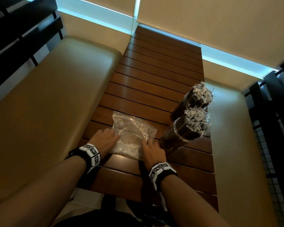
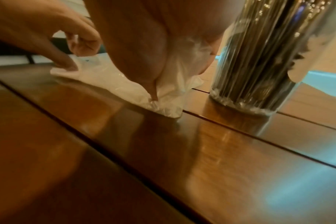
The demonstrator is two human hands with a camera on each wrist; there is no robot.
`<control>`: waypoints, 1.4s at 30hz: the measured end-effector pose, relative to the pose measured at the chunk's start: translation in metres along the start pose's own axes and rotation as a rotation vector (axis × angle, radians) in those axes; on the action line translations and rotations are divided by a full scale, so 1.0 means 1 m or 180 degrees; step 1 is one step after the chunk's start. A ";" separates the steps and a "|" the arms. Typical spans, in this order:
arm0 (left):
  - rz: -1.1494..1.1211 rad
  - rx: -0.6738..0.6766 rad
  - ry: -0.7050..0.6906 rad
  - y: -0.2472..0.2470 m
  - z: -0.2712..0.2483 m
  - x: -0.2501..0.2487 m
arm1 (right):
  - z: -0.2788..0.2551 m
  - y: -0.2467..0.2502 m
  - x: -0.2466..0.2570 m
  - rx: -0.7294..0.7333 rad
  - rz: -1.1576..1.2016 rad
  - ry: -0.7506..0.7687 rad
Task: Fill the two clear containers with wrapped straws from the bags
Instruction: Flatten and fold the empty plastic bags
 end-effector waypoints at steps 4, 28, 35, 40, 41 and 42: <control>0.0016 0.0194 -0.0876 -0.005 -0.009 -0.014 | -0.004 -0.007 -0.001 0.0166 -0.0303 0.0320; -0.0825 0.0690 0.0374 -0.011 0.009 0.009 | -0.006 0.004 -0.030 0.0150 0.0398 -0.0235; -0.0448 0.0556 0.0812 -0.019 0.005 0.001 | -0.004 -0.005 -0.029 0.0197 0.0427 -0.0791; -0.0165 -0.0203 0.0235 0.002 -0.001 0.002 | -0.005 0.001 -0.001 -0.0082 -0.0093 0.0187; -0.0110 -0.0222 -0.0069 0.003 -0.002 -0.001 | -0.006 -0.001 0.005 -0.0013 -0.0204 0.0408; -0.0067 -0.0183 -0.0369 0.003 -0.003 -0.003 | -0.006 -0.002 0.008 0.0054 -0.0261 0.0534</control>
Point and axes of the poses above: each hand's wrist, its own z-axis towards the middle knuckle, its own y-axis out of the back of the hand, x = y × z, the point moved 5 cm from there along z, towards the middle knuckle, and after that the axes turned 3 degrees about x, right-handed, at the moved point
